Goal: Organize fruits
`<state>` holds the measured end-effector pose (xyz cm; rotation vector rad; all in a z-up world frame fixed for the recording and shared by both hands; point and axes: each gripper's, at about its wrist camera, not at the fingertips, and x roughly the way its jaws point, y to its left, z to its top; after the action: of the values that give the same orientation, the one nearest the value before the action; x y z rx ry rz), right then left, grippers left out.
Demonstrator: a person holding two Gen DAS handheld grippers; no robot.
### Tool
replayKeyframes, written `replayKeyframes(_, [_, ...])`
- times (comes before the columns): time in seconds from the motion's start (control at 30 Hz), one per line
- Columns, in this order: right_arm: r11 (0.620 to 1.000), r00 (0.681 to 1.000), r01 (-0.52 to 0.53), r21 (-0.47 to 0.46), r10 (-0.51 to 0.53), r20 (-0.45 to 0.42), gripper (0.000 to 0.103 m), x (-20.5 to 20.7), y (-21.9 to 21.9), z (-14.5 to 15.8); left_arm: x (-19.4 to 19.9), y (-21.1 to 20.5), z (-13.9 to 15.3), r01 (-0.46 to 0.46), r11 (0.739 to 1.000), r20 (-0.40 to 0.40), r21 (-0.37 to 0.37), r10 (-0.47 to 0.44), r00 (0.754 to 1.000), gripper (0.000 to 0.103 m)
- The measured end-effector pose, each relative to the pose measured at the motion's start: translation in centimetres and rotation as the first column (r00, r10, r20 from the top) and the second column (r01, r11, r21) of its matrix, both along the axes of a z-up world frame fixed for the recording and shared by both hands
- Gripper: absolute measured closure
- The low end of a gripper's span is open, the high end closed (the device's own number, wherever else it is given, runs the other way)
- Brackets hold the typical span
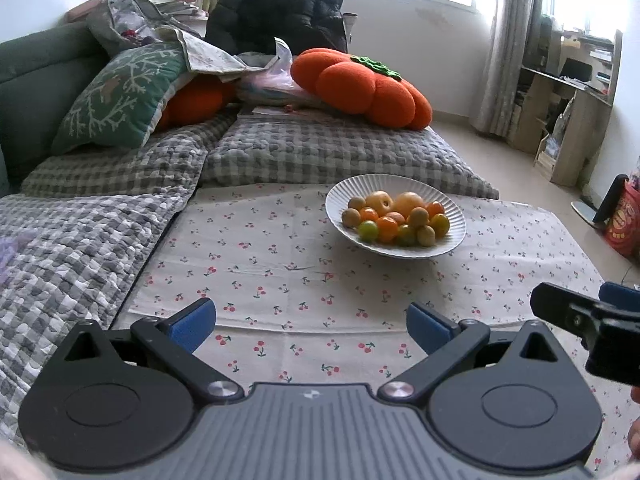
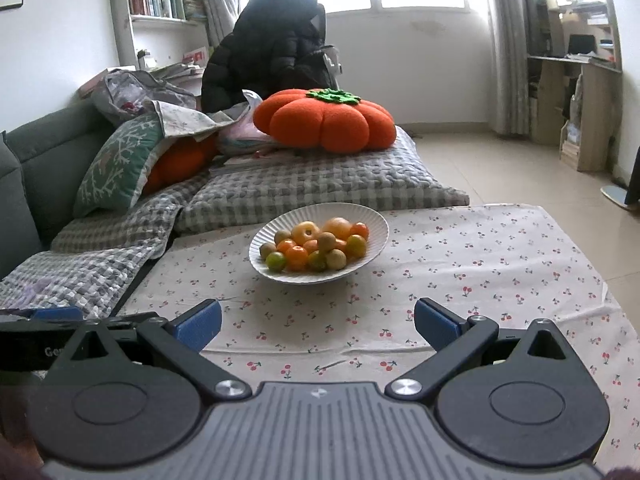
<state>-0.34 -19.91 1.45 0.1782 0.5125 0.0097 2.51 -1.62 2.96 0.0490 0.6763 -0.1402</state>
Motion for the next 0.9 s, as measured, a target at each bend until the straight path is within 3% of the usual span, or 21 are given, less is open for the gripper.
replayKeyframes(0.9, [0.999,0.999,-0.034,-0.028,0.034,-0.002,0.000,0.05,0.92,-0.12,0.04,-0.37,-0.41,0.030,0.999,0.023,0.022,-0.030,0.999,0.009])
